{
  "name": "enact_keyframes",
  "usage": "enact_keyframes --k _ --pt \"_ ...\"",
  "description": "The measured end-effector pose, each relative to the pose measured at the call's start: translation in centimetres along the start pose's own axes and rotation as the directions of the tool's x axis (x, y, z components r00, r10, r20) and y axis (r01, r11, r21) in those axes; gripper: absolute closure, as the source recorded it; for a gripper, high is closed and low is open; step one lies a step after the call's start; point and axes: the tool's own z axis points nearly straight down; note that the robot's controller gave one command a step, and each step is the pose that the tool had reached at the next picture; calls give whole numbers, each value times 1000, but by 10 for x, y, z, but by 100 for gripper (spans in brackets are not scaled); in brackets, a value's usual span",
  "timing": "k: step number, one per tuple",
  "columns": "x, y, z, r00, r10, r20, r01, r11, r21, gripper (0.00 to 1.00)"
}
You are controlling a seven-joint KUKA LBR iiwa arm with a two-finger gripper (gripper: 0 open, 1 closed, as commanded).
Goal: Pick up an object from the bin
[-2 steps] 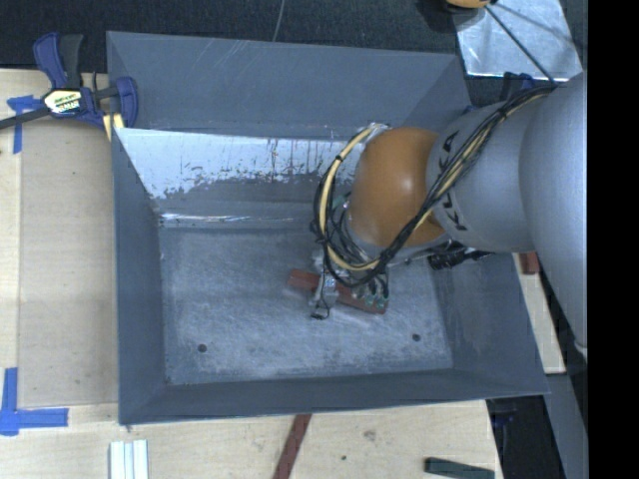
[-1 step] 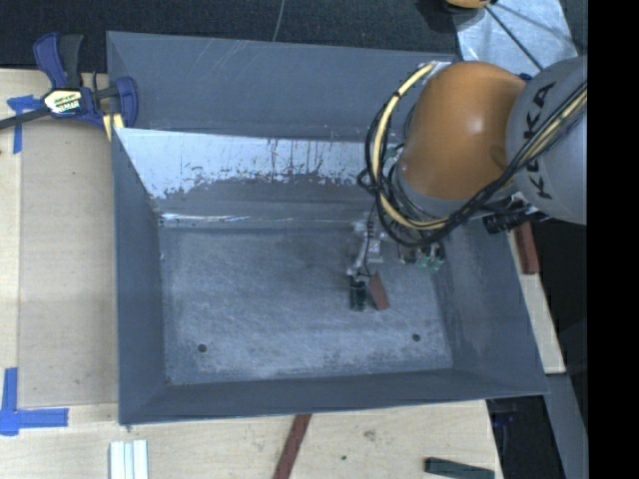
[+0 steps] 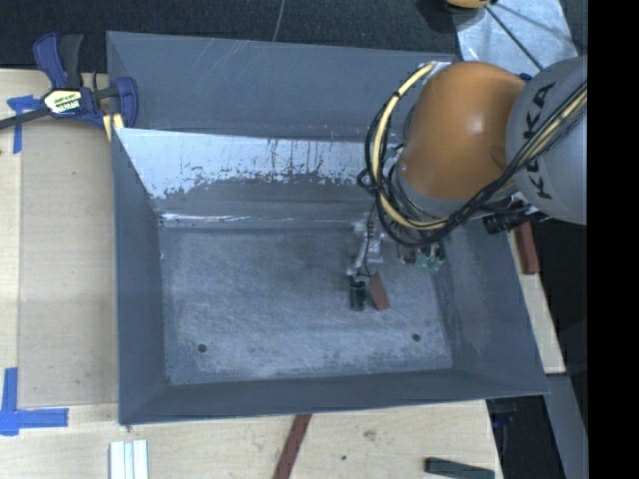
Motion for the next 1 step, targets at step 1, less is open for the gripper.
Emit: enact_keyframes --k 1 --pt "7 5 21 999 49 2 -49 999 -1 100"
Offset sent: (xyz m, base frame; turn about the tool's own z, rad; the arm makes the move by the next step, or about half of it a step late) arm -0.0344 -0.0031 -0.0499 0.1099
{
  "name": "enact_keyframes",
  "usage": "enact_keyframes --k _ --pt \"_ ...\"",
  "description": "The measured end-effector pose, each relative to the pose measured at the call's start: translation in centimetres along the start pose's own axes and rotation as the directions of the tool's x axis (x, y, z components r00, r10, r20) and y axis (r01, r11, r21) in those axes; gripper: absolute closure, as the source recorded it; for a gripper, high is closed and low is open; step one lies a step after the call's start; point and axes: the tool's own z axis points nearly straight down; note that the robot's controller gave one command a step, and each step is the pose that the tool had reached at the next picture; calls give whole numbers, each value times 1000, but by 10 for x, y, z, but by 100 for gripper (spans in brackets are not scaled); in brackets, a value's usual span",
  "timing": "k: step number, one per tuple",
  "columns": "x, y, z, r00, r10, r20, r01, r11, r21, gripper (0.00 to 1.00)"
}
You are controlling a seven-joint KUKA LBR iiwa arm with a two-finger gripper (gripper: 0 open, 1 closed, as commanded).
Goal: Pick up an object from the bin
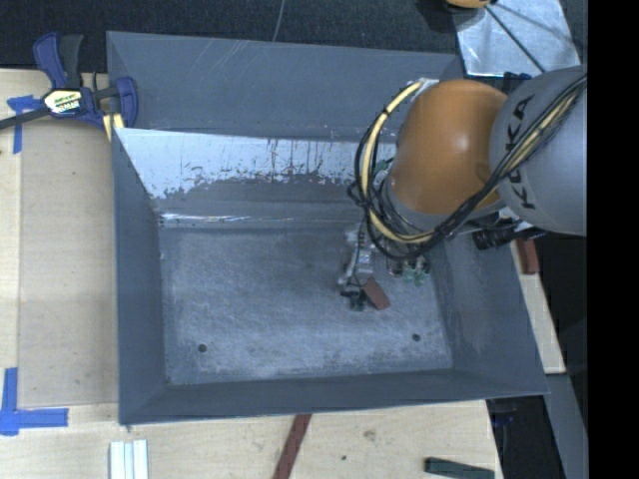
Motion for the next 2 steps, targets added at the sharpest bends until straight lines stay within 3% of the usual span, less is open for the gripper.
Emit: enact_keyframes --k 1,2 --pt "26 -13 28 998 61 -3 -61 998 1 0" --pt "26 -13 28 998 61 -3 -61 998 1 0"
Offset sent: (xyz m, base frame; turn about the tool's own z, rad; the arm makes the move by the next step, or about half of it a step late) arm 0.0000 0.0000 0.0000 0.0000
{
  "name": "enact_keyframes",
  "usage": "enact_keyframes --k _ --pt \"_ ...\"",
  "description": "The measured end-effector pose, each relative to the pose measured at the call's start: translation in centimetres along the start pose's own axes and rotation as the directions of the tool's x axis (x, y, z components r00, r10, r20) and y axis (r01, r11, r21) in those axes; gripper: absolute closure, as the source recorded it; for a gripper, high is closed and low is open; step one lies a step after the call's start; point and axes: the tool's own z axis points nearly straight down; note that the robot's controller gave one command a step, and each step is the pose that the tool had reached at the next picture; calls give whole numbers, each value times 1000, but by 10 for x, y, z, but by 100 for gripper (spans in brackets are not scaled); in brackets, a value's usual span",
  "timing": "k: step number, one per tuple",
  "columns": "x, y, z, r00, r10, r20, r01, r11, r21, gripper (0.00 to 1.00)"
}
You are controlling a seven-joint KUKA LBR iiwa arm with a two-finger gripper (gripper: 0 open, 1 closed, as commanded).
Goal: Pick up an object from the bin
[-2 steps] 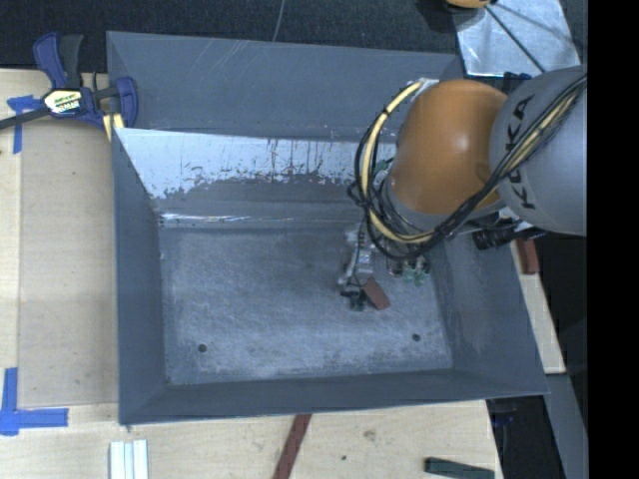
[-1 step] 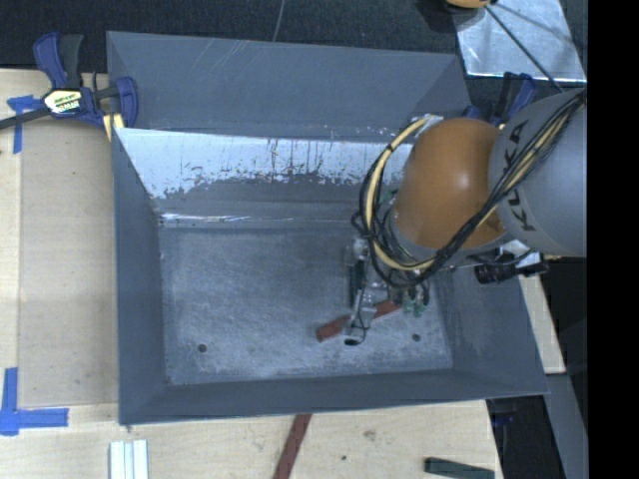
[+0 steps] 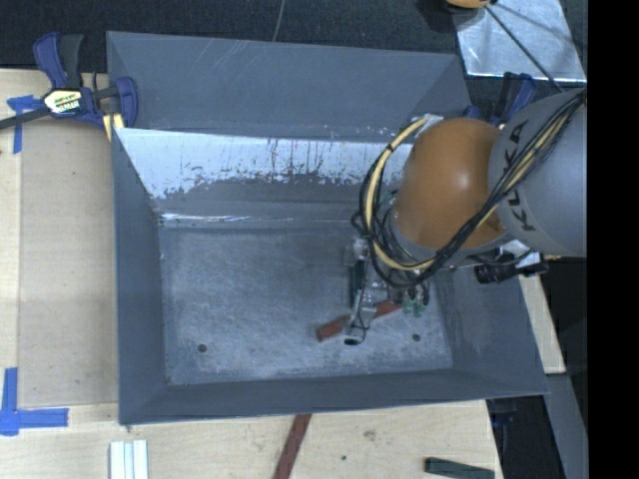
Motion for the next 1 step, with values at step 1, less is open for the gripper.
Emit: enact_keyframes --k 1 --pt "-7 -2 22 993 -119 7 119 993 -1 0"
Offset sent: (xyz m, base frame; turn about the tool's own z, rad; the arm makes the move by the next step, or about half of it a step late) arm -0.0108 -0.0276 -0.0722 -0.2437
